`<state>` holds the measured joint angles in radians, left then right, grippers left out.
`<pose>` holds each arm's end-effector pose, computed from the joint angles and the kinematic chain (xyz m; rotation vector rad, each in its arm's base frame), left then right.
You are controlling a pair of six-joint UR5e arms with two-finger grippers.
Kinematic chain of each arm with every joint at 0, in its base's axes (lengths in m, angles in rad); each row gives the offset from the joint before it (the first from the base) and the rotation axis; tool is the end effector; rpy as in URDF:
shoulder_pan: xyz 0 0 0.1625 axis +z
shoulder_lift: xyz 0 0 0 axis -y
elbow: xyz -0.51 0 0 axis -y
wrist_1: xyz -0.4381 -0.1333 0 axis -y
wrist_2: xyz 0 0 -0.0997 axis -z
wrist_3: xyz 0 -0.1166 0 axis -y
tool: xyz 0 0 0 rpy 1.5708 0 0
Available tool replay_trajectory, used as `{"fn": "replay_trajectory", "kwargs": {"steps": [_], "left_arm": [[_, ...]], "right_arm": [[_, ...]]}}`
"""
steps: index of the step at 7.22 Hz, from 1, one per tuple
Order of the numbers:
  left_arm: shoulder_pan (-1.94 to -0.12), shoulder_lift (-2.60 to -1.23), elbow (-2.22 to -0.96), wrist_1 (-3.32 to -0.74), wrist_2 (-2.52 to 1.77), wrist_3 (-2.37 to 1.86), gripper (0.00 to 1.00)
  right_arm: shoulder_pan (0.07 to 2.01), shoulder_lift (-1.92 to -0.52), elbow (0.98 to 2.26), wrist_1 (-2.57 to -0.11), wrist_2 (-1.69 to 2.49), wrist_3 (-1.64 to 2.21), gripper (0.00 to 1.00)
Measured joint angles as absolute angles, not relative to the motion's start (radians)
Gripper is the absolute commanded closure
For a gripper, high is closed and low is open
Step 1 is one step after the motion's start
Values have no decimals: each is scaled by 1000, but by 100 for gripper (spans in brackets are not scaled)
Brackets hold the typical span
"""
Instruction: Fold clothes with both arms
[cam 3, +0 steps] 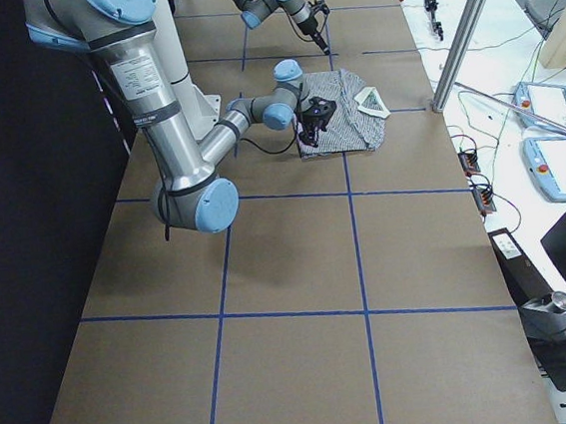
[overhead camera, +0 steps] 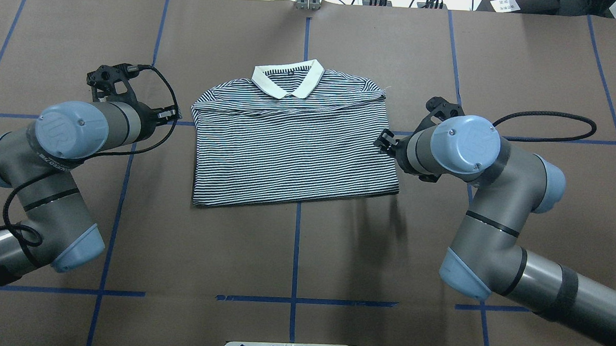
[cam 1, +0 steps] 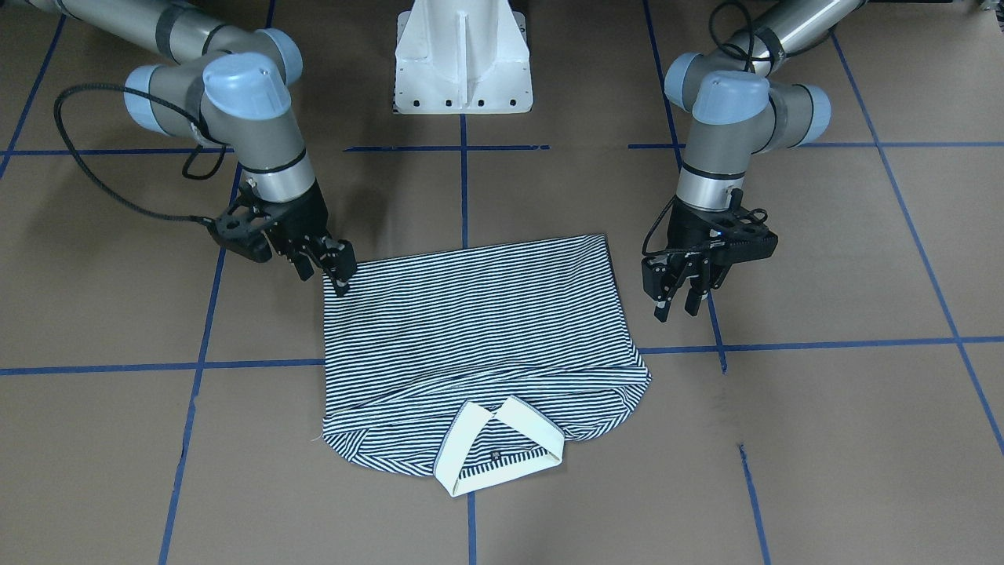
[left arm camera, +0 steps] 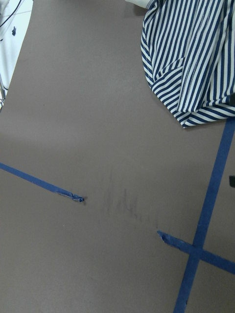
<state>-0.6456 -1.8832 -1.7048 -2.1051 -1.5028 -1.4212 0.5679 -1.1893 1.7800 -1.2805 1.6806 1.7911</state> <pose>0.4774 -0.5364 0.4406 0.4420 0.8894 -0.4884 -0.5309 -0.4817 0.3887 0.0522 -0.9037 0.6867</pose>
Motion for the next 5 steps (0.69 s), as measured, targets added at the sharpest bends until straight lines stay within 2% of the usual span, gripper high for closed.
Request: {"fn": "replay_trajectory", "kwargs": {"steps": [5], "left_arm": [[-613,-1869,-1719,-2095,-1491,-1466,39]], "right_arm": [[497,-1215,1772,-1285,1655,1867,33]]}}
